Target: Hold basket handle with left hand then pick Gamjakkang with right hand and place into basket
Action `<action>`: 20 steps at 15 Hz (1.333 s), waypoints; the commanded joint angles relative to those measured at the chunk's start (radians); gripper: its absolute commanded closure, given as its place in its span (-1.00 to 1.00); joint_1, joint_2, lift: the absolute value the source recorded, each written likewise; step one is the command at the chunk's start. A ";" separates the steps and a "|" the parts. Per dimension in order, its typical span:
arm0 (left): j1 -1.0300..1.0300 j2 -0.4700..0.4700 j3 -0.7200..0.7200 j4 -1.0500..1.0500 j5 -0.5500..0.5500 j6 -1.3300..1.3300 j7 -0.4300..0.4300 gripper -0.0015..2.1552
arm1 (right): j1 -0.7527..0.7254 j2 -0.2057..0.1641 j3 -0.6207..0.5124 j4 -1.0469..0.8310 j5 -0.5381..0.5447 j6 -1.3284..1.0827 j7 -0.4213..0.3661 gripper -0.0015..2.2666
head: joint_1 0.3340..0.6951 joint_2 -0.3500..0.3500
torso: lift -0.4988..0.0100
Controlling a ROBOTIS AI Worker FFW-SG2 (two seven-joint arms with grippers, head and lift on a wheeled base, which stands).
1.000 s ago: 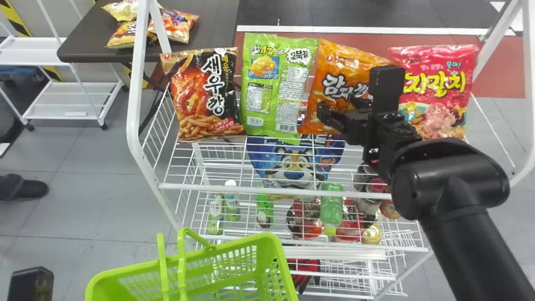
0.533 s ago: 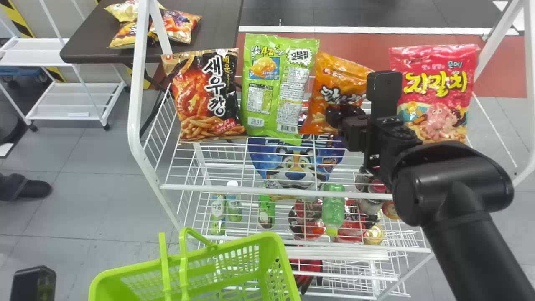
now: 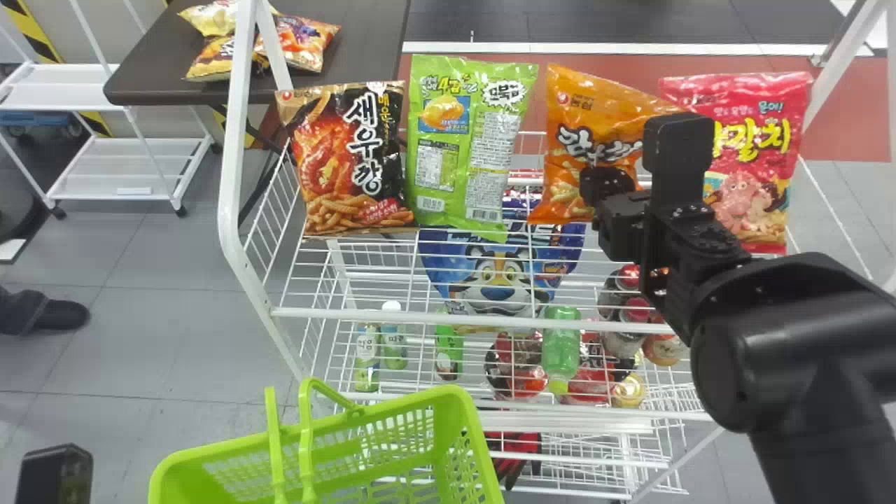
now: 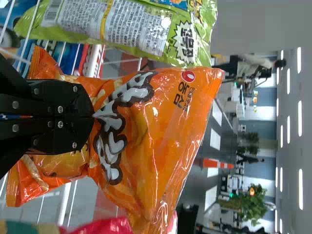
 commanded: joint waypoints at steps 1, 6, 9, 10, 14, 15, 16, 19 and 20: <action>0.000 -0.001 0.000 0.001 0.000 0.001 -0.002 0.99 | 0.052 -0.007 -0.017 -0.143 -0.005 0.143 -0.001 0.98 | 1.00 0.04 | 0.89; 0.000 -0.001 -0.002 0.001 0.000 0.001 -0.003 0.99 | 0.123 -0.028 -0.030 -0.411 -0.120 0.527 0.017 0.98 | 1.00 0.01 | 0.89; 0.000 -0.001 -0.002 0.001 0.000 0.001 -0.005 0.99 | 0.154 -0.028 -0.048 -0.506 -0.240 0.766 0.053 0.98 | 1.00 0.11 | 0.89; 0.000 -0.001 -0.002 0.003 0.000 0.001 -0.005 0.99 | 0.167 -0.028 -0.053 -0.522 -0.293 0.812 0.062 0.98 | 1.00 0.15 | 0.89; 0.000 -0.004 -0.002 0.001 0.000 0.001 -0.006 0.99 | 0.181 -0.028 -0.051 -0.551 -0.474 0.848 0.077 0.98 | 1.00 0.47 | 0.89; 0.002 -0.004 -0.002 0.001 0.000 0.001 -0.008 0.99 | 0.181 -0.027 -0.047 -0.551 -0.511 0.848 0.077 0.98 | 1.00 0.55 | 0.89; 0.002 -0.004 -0.002 0.003 0.000 0.001 -0.008 0.99 | 0.181 -0.027 -0.033 -0.551 -0.524 0.848 0.077 0.98 | 1.00 0.61 | 0.89; 0.003 -0.006 -0.002 0.003 0.000 0.001 -0.009 0.99 | 0.177 -0.017 -0.007 -0.549 -0.614 0.848 0.077 0.98 | 1.00 0.86 | 0.89; 0.005 -0.006 -0.002 0.006 0.000 0.001 -0.009 0.99 | 0.180 -0.016 0.022 -0.534 -0.628 0.848 0.079 0.98 | 1.00 0.92 | 0.89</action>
